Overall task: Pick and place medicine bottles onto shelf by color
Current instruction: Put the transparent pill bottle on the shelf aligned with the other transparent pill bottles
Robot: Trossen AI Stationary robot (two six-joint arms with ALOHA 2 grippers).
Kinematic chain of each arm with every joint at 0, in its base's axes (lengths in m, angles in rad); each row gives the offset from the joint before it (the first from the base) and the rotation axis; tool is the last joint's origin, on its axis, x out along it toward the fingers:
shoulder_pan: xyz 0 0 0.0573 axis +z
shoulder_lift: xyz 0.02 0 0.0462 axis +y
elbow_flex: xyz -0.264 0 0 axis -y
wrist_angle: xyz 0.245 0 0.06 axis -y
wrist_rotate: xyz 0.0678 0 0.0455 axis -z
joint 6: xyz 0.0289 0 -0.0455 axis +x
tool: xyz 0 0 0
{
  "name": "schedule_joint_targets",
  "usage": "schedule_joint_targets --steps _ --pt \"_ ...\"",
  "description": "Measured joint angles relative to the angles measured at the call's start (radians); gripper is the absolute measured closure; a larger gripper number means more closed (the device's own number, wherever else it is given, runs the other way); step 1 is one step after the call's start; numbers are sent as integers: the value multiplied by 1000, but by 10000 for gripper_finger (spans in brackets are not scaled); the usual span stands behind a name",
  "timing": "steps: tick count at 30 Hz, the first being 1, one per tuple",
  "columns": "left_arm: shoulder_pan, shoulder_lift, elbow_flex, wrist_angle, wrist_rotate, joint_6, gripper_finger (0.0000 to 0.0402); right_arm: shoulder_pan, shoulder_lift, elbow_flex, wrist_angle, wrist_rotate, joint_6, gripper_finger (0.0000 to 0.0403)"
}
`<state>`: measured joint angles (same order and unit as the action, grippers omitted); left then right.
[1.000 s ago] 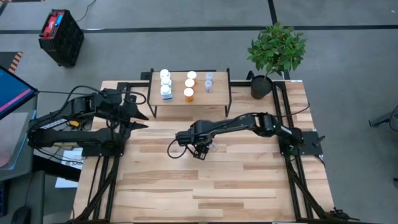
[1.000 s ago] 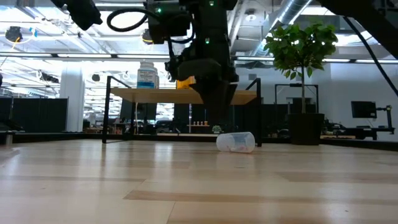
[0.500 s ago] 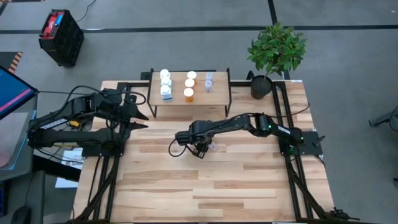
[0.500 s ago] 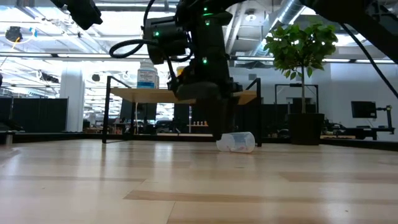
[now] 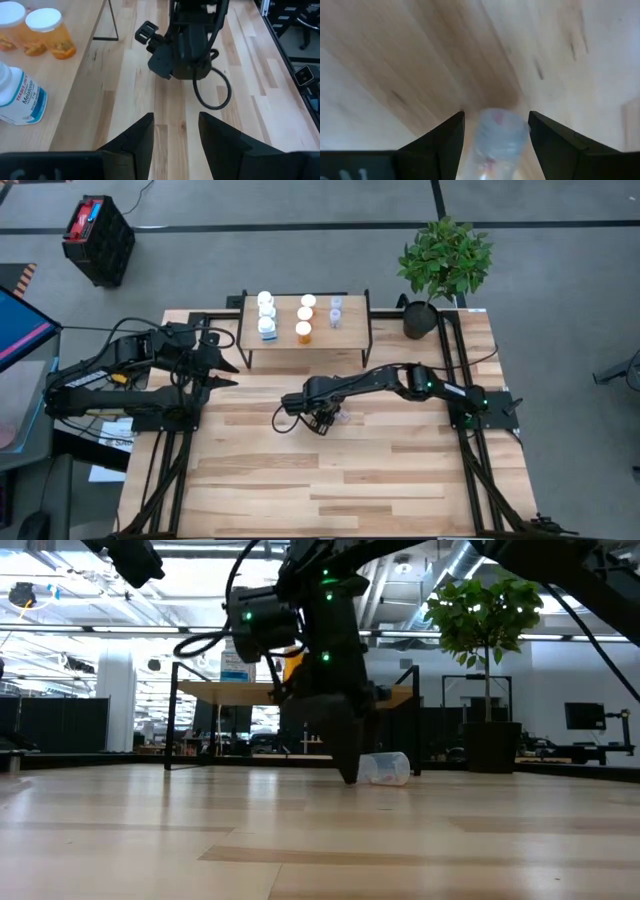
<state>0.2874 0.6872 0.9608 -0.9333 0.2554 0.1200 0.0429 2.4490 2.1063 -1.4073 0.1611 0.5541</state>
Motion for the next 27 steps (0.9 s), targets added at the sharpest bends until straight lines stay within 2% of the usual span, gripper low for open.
schedule_joint_targets --steps 7,18,22,27 --pt "0 0 0 -1 0 0 260 0 -1 0 3 1 0 173" --pt "0 0 0 -1 0 0 260 3 -2 0 -3 0 -2 289" --pt "0 0 0 -1 0 0 260 10 -4 22 -15 10 -44 290" --pt "0 0 0 -1 -5 5 260 40 -41 63 0 137 -188 283"
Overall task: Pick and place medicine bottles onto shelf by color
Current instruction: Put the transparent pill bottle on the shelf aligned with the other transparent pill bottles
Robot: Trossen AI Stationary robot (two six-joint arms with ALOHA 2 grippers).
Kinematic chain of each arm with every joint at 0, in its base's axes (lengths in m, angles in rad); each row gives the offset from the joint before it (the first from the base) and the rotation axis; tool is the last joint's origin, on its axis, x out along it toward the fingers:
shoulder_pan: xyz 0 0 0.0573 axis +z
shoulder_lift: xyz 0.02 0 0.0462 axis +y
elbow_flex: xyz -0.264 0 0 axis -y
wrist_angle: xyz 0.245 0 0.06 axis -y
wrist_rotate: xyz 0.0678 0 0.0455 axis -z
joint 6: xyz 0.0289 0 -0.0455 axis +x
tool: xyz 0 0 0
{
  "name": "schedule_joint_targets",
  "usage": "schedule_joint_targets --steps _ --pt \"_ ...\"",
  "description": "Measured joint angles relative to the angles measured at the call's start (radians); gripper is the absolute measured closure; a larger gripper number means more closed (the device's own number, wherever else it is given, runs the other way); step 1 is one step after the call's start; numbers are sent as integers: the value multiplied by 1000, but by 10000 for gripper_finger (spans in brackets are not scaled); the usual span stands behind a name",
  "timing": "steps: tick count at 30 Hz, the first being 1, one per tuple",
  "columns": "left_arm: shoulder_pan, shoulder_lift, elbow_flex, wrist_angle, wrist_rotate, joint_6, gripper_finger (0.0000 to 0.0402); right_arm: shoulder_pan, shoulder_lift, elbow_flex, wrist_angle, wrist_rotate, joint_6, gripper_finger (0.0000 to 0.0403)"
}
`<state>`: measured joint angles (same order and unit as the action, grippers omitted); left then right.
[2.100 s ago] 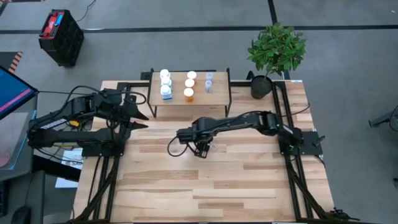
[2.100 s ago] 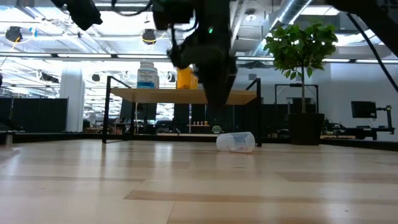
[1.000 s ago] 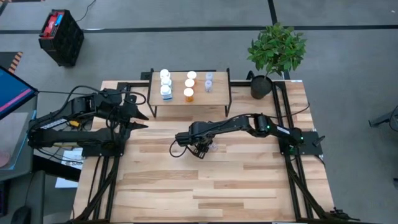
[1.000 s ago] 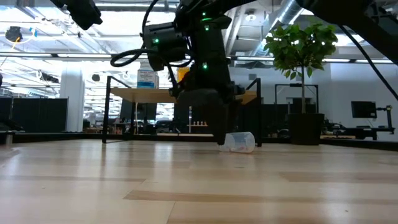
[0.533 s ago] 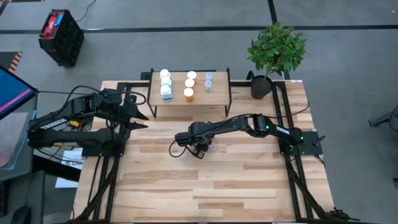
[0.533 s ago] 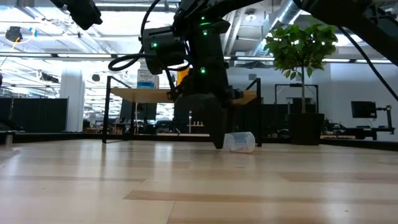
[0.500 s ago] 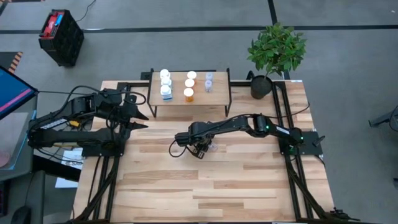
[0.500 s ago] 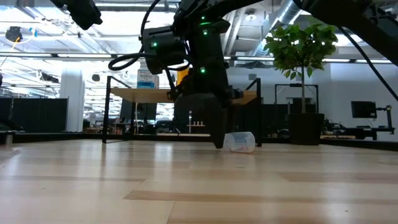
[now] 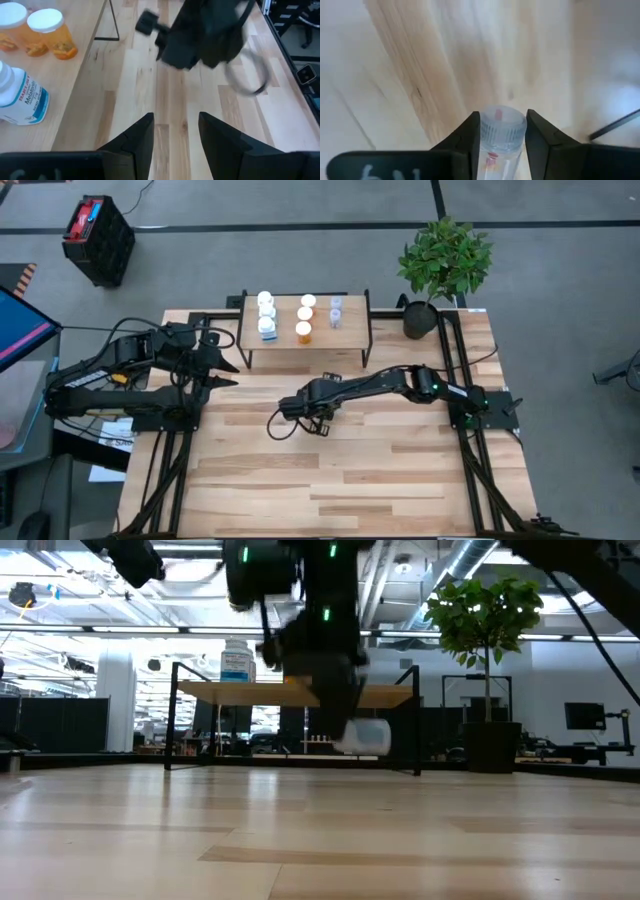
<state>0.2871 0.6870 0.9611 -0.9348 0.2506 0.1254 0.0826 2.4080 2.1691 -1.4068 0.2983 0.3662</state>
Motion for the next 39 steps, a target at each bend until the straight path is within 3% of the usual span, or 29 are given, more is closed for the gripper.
schedule_joint_targets --steps 11,17,23,28,39 --pt "0 0 0 4 -3 14 260 21 -317 4 -16 322 69 283" --pt "0 0 0 5 -4 13 260 65 -457 3 -51 589 192 284" --pt "0 0 0 5 -5 13 260 141 -492 -5 -165 722 408 282" --pt "0 0 0 5 -9 12 260 178 -512 -135 -133 798 534 282" --pt "0 5 0 6 -30 9 260 70 -523 -336 -24 1008 887 282"
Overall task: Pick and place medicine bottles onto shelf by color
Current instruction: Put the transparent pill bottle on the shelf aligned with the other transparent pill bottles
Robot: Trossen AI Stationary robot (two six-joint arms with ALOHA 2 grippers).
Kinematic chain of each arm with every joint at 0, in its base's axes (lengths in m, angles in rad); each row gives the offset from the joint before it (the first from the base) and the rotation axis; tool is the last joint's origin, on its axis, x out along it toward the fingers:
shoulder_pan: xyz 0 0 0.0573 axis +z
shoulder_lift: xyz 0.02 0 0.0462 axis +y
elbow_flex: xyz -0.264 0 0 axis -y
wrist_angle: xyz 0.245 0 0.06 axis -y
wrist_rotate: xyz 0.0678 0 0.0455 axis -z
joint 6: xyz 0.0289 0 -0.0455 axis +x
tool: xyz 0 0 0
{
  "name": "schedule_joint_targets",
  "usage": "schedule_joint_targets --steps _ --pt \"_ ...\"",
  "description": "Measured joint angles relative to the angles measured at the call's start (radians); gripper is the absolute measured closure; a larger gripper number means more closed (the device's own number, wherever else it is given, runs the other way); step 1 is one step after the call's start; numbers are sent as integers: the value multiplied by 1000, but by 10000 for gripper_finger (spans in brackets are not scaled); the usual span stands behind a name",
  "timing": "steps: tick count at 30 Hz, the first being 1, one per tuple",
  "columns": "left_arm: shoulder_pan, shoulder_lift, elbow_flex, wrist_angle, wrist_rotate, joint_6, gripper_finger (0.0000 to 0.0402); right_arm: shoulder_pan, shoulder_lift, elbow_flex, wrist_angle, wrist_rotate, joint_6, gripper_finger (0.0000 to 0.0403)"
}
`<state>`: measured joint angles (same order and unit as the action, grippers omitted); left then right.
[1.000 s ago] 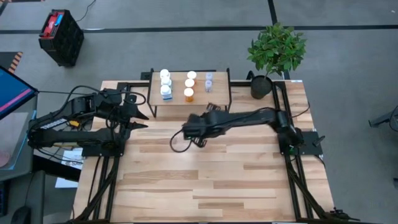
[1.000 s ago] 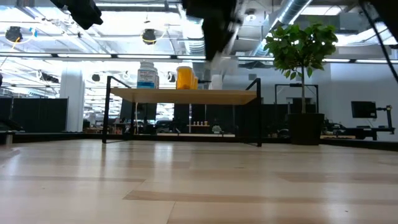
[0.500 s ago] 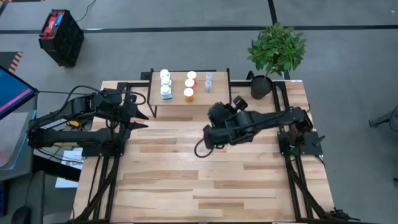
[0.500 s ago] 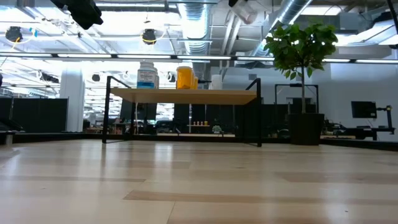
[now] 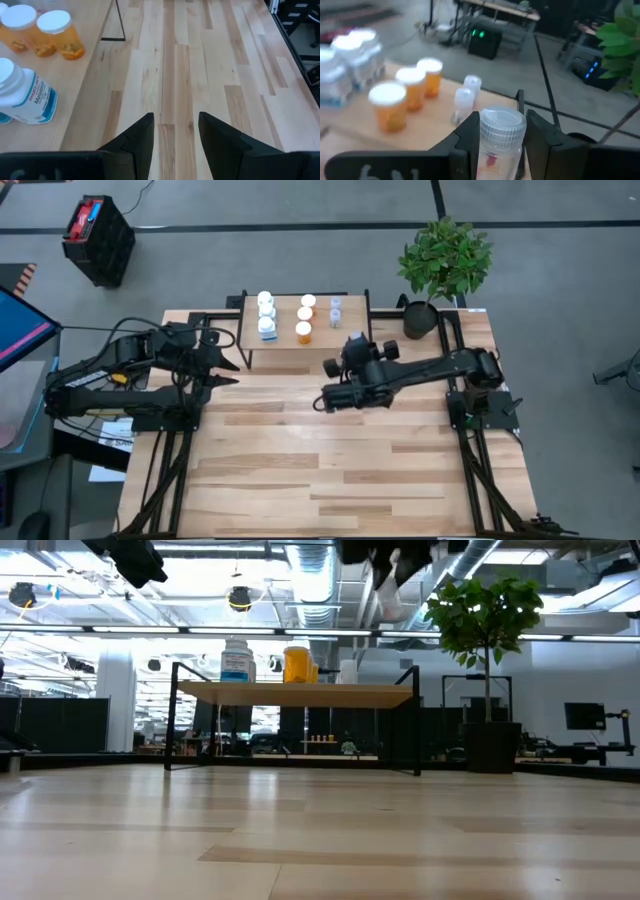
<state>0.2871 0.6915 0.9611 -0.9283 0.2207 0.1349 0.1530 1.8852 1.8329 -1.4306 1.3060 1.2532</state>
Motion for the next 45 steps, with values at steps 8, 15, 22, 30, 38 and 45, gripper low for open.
schedule_joint_targets --steps 8,15,22,30,38,45 --pt "0 11 0 -1 0 12 260 -74 1 -170 309 112 58 282" --pt "0 41 0 0 -17 17 260 -132 1 -286 507 136 -16 282" --pt "0 91 0 0 -60 19 260 -171 1 -345 809 37 -386 282" --pt "0 113 0 0 -72 19 260 -205 1 -407 1068 -54 -590 282" --pt "0 107 0 0 -72 42 260 -209 1 -425 1091 -53 -573 281" --pt "0 107 0 2 -73 43 260 -224 1 -425 1126 -52 -580 270"
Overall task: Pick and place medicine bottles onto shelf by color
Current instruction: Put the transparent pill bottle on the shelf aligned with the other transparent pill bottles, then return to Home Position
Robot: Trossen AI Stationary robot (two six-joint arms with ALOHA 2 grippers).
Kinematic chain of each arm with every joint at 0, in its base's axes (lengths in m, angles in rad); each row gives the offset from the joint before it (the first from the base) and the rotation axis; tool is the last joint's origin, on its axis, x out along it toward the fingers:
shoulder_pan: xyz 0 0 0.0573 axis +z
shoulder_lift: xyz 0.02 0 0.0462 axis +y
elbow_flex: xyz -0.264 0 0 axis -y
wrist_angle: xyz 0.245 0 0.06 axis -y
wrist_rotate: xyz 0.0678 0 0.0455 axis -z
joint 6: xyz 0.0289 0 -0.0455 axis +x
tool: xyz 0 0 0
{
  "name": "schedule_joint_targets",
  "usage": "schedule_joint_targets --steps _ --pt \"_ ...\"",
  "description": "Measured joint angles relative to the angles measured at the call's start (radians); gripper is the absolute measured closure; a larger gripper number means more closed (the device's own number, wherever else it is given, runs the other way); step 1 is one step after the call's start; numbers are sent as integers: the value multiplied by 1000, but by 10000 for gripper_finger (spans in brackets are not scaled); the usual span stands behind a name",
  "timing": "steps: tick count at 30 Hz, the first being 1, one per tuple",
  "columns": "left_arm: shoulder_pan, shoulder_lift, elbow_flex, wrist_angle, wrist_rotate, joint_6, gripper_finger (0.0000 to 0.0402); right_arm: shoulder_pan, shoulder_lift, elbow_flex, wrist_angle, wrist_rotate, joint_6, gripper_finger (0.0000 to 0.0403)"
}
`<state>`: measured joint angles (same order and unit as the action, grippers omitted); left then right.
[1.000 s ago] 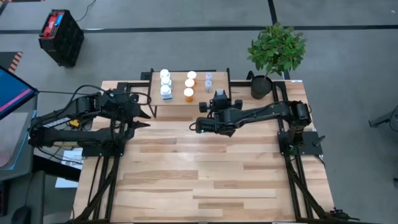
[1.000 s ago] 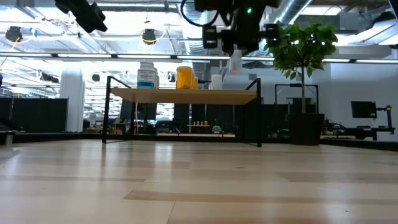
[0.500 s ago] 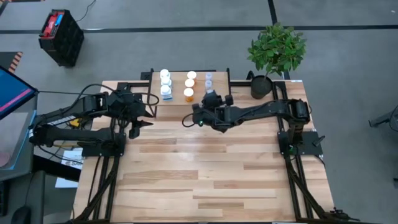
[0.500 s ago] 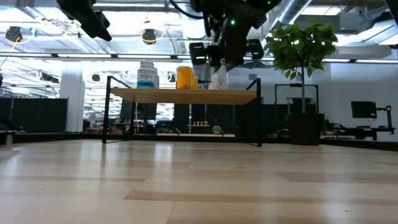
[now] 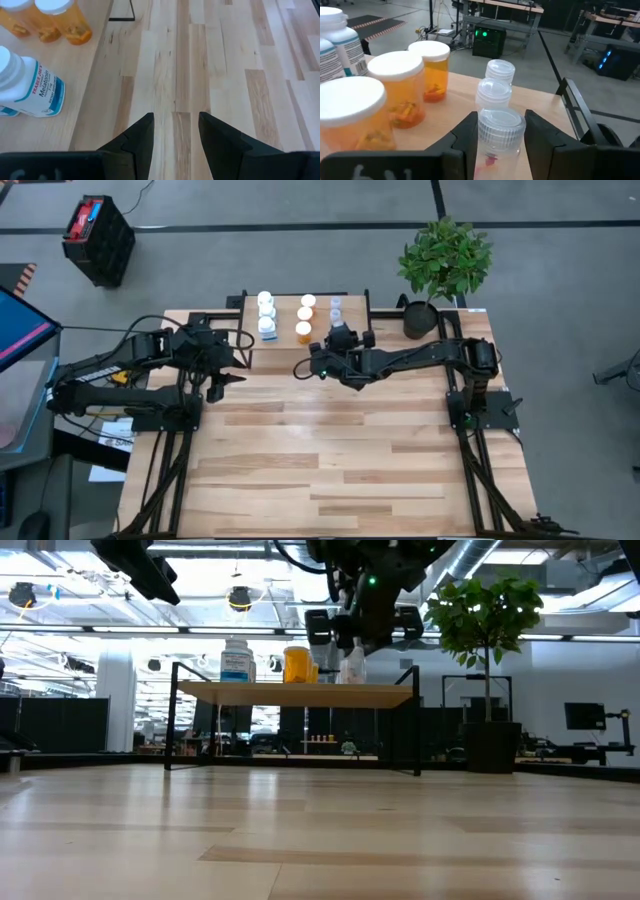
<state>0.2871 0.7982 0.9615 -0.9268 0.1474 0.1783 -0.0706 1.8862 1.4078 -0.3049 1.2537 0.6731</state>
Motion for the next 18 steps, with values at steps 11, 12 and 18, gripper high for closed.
schedule_joint_targets --steps 11,12,18 --pt "0 0 0 -1 -2 -2 260 -14 0 0 15 -12 0 204" --pt "0 0 0 -1 -2 -2 260 -16 0 0 15 -14 0 199" --pt "0 0 0 -2 -2 -2 260 -17 0 0 17 -14 0 180"
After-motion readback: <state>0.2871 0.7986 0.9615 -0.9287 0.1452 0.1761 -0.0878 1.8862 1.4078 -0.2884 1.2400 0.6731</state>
